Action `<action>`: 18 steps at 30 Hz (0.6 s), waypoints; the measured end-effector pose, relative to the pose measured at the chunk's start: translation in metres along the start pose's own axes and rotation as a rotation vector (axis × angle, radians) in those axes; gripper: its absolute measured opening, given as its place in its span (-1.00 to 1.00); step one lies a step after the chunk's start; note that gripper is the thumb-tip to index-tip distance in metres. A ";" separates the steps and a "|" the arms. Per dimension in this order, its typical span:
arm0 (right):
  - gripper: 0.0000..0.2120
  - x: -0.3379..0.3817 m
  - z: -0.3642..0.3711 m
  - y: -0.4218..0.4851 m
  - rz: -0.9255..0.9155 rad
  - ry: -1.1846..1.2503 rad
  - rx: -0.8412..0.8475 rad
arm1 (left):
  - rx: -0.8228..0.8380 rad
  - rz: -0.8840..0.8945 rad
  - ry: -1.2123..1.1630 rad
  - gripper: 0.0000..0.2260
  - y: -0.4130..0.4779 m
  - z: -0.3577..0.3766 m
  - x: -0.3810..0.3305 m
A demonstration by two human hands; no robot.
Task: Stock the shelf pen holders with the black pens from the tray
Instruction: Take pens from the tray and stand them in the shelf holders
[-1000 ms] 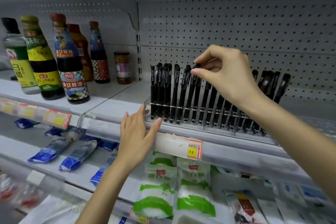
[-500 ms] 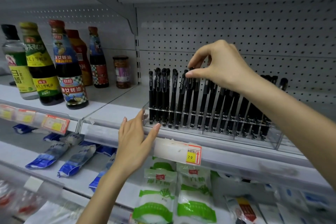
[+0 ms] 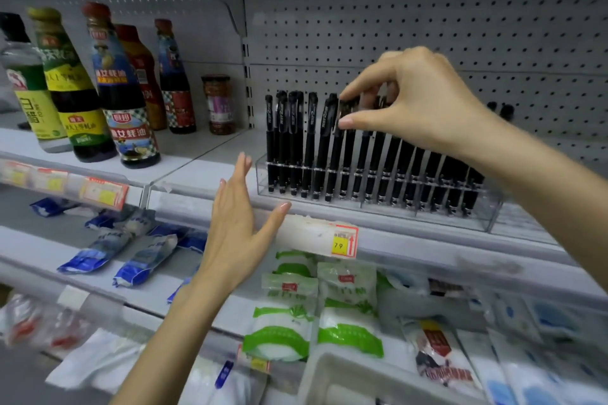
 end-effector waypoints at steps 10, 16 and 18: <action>-0.75 -0.003 0.119 -0.206 0.126 0.385 0.341 | 0.134 -0.270 -0.260 -0.40 -0.185 0.028 -0.031; -0.58 -0.063 0.201 -0.348 0.517 0.144 0.599 | 0.544 -0.494 -0.187 -0.33 -0.290 0.062 -0.009; -0.53 -0.072 0.207 -0.362 0.477 -0.083 0.635 | 0.577 -0.471 -0.120 -0.29 -0.291 0.063 -0.010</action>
Point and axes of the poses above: each hand's wrist, its own y-axis towards the middle knuckle, its own z-axis out of the palm, x = y × z, the point moved 4 cm from there along y, towards the middle knuckle, and after that the axes turned 10 degrees about y, right-handed, at the moved point
